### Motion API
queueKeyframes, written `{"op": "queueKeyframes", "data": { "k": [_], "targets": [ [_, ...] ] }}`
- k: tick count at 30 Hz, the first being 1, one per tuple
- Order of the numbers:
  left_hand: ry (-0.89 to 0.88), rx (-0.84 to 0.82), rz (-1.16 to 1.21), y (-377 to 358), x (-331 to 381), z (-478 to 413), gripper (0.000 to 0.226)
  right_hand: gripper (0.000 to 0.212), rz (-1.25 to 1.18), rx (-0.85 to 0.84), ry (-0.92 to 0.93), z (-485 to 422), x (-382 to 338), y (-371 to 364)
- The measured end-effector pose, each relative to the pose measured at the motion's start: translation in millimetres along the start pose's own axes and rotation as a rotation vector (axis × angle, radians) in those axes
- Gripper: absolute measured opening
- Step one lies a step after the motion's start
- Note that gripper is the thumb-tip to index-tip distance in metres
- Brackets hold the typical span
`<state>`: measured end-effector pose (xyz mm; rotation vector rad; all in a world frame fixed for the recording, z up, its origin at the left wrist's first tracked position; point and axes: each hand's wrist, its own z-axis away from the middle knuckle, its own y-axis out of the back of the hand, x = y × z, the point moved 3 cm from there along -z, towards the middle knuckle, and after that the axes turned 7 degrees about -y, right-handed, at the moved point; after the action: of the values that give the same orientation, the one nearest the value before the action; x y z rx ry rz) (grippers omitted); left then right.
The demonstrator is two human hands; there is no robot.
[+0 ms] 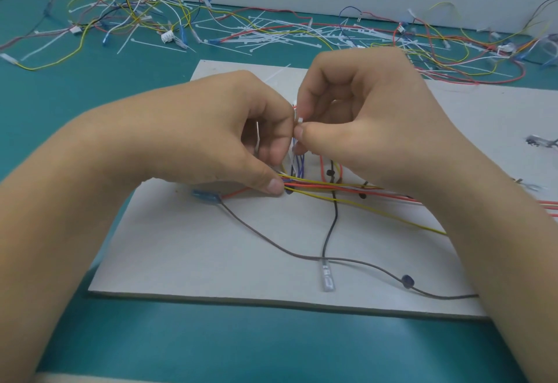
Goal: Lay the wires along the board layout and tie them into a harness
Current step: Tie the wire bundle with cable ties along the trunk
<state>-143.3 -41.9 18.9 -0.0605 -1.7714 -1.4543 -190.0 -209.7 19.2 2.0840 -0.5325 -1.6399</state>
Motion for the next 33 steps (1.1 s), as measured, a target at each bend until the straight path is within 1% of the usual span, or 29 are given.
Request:
{"op": "queueKeyframes", "data": {
  "k": [2,9,12,14,18,21,24,28,33],
  "targets": [
    [-0.01,0.002,-0.024,-1,1,0,0.035,0.013,0.01,-0.015,0.006,0,0,-1],
    [-0.017,0.032,-0.046,-4,12,4,0.016,0.012,0.09,-0.009,0.01,5,-8,-2],
    [-0.024,0.105,-0.121,-7,20,9,0.012,0.012,0.086,-0.013,-0.006,4,-8,-4],
    [-0.049,0.17,-0.152,-13,24,18,0.013,0.012,0.09,-0.018,-0.01,3,-6,-4],
    [-0.079,0.238,-0.218,-26,29,34,0.017,0.013,0.111,-0.021,0.001,3,-7,-4],
    [-0.035,0.272,-0.171,-29,29,42,0.008,0.013,0.125,-0.019,-0.012,3,-8,-3],
    [0.022,0.306,-0.13,-33,30,47,0.018,0.013,0.145,-0.014,-0.019,3,-8,-2],
    [0.085,0.366,-0.131,-35,35,47,0.011,0.012,0.156,-0.02,-0.018,4,-9,-2],
    [0.152,0.377,-0.126,-34,40,48,0.012,0.012,0.162,-0.031,-0.02,4,-9,-5]
  ]
}}
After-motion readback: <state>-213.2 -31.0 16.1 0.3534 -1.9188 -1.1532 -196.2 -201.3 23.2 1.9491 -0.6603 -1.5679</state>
